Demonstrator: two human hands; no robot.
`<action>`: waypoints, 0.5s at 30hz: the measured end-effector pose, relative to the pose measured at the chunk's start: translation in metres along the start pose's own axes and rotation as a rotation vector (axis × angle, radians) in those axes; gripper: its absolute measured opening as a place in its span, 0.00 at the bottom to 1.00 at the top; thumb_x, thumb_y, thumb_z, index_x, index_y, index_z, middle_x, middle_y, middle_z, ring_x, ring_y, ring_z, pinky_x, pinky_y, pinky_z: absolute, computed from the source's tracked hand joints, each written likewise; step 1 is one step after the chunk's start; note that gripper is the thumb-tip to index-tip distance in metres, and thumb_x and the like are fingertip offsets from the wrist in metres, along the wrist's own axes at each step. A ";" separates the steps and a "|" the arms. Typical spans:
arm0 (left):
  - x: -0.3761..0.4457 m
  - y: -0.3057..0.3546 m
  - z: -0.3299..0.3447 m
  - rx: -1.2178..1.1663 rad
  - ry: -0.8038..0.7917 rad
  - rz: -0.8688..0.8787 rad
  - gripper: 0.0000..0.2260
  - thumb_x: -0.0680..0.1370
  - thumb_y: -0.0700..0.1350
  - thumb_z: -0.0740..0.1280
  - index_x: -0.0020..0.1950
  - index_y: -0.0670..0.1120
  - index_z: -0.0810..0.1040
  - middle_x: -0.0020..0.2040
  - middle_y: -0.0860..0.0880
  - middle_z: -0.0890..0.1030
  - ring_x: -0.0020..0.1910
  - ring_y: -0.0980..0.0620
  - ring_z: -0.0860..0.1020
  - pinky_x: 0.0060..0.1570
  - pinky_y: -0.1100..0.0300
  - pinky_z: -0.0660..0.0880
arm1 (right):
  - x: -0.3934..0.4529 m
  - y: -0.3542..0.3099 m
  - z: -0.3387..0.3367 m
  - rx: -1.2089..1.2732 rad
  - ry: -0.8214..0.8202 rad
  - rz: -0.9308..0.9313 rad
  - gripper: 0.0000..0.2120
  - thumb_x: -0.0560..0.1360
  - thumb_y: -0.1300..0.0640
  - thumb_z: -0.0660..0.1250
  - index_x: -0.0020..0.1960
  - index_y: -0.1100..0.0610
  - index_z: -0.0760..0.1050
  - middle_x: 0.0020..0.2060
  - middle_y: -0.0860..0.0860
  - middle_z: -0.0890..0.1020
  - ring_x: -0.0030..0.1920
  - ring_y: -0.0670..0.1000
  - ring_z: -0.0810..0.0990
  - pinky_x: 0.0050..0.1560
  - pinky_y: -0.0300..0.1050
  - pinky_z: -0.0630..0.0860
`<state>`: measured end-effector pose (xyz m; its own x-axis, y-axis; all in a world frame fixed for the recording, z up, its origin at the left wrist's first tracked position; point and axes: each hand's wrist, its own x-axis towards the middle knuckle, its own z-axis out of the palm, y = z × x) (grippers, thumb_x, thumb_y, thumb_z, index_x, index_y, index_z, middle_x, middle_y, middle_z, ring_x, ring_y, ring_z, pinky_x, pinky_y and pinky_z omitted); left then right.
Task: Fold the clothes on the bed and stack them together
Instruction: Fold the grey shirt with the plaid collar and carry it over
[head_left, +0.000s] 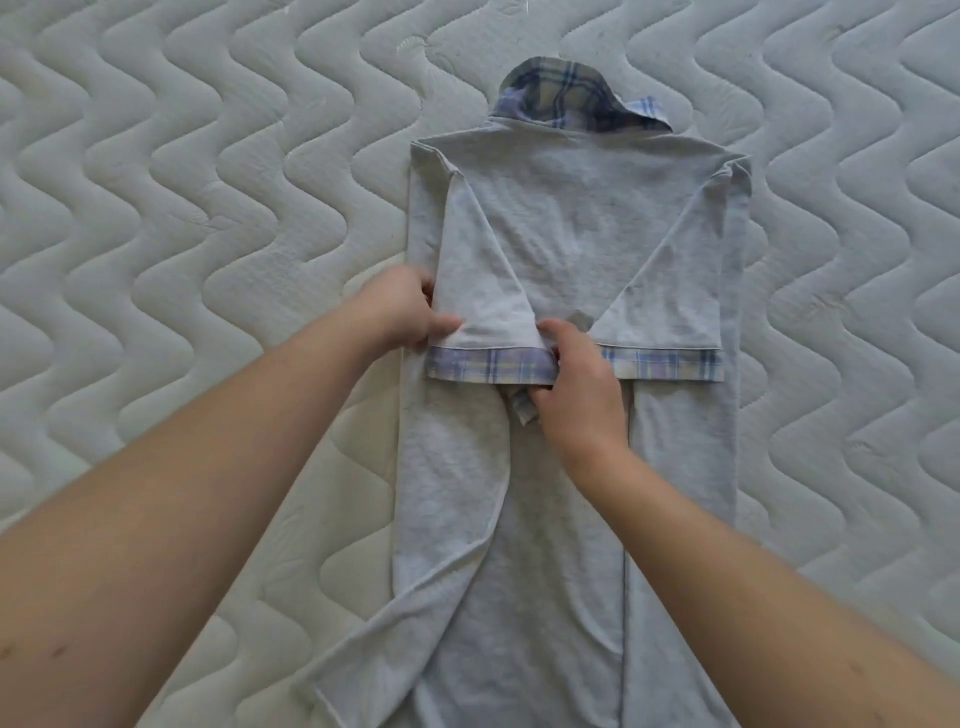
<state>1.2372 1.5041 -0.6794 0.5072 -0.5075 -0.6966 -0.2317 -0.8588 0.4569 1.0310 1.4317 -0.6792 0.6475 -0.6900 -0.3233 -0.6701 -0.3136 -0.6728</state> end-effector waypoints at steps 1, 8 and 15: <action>-0.001 -0.002 0.003 0.025 0.047 0.019 0.12 0.72 0.49 0.77 0.48 0.44 0.78 0.43 0.46 0.83 0.39 0.47 0.81 0.45 0.54 0.80 | -0.001 0.001 -0.002 0.000 0.019 -0.020 0.29 0.68 0.68 0.70 0.65 0.50 0.71 0.51 0.45 0.72 0.50 0.47 0.74 0.48 0.42 0.70; -0.032 -0.014 0.033 -0.049 0.412 0.073 0.16 0.78 0.53 0.68 0.57 0.43 0.73 0.49 0.46 0.77 0.48 0.48 0.74 0.45 0.58 0.67 | -0.030 0.013 -0.007 -0.101 0.158 0.108 0.12 0.75 0.58 0.67 0.56 0.57 0.69 0.51 0.51 0.72 0.50 0.56 0.74 0.51 0.50 0.69; -0.117 -0.064 0.080 -0.060 0.354 0.018 0.15 0.82 0.55 0.61 0.39 0.48 0.71 0.38 0.46 0.77 0.45 0.42 0.78 0.39 0.55 0.65 | -0.091 0.007 0.029 -0.080 -0.154 0.263 0.16 0.78 0.43 0.62 0.57 0.54 0.73 0.48 0.52 0.82 0.50 0.56 0.80 0.48 0.48 0.75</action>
<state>1.1260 1.6124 -0.6714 0.7618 -0.4579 -0.4583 -0.1993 -0.8388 0.5067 0.9772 1.5110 -0.6736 0.4916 -0.6490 -0.5806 -0.8443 -0.1921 -0.5002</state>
